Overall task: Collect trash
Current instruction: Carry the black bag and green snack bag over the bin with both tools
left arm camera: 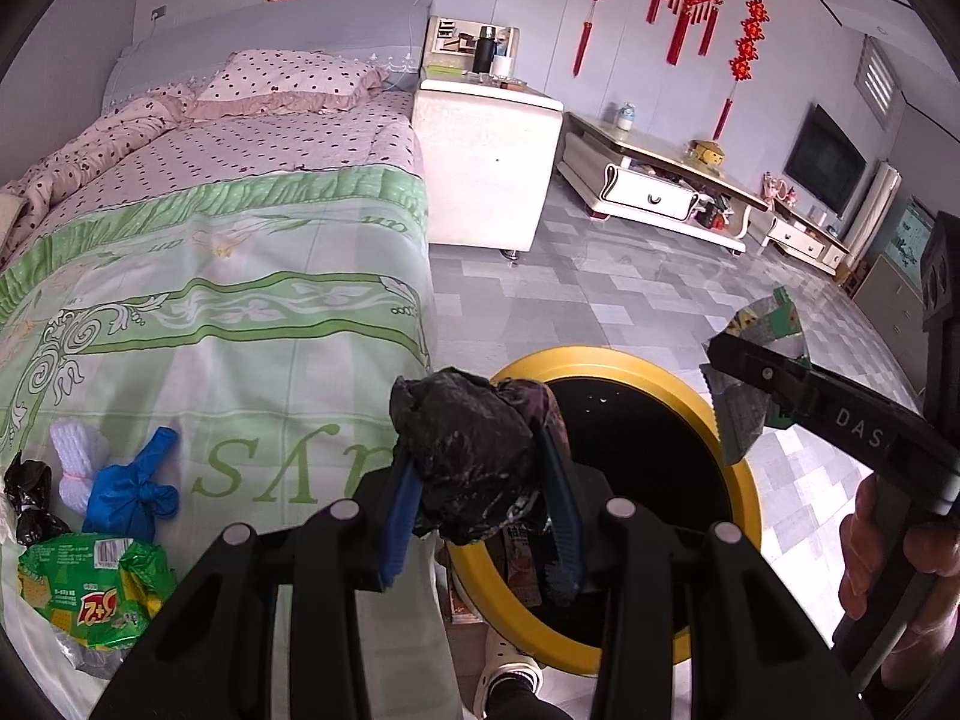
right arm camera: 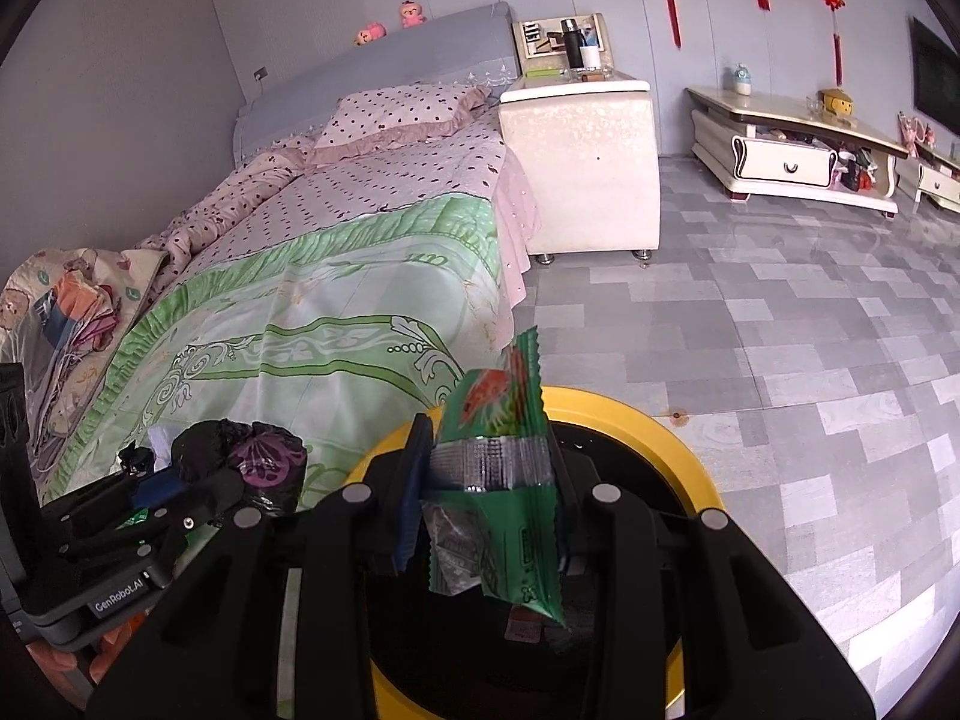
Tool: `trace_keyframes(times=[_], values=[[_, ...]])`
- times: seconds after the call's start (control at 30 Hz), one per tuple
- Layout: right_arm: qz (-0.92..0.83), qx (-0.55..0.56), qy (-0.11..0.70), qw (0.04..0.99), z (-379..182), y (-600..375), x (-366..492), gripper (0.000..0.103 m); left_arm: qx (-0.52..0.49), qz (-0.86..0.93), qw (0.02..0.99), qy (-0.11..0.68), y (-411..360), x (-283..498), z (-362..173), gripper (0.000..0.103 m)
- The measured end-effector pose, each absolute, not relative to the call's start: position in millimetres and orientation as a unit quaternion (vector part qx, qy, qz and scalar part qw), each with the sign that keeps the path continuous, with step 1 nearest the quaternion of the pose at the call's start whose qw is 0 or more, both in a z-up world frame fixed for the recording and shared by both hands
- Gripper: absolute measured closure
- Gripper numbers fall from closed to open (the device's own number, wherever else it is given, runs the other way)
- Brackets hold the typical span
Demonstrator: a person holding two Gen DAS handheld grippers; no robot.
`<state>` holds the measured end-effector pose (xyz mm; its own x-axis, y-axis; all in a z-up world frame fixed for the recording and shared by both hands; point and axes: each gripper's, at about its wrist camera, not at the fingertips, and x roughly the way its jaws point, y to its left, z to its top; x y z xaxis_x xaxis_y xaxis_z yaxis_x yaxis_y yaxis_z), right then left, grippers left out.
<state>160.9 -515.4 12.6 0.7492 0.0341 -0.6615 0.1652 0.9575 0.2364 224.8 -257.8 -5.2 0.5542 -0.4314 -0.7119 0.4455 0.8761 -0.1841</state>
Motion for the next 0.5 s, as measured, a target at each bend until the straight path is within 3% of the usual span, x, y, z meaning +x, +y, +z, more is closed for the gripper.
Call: trace_keyframes(times=[0.5], values=[[-0.053, 0.158, 0.357, 0.919, -4, -531, 162, 0.067, -0.008, -0.276, 0.859, 0.431, -289, 218, -25, 0.064]])
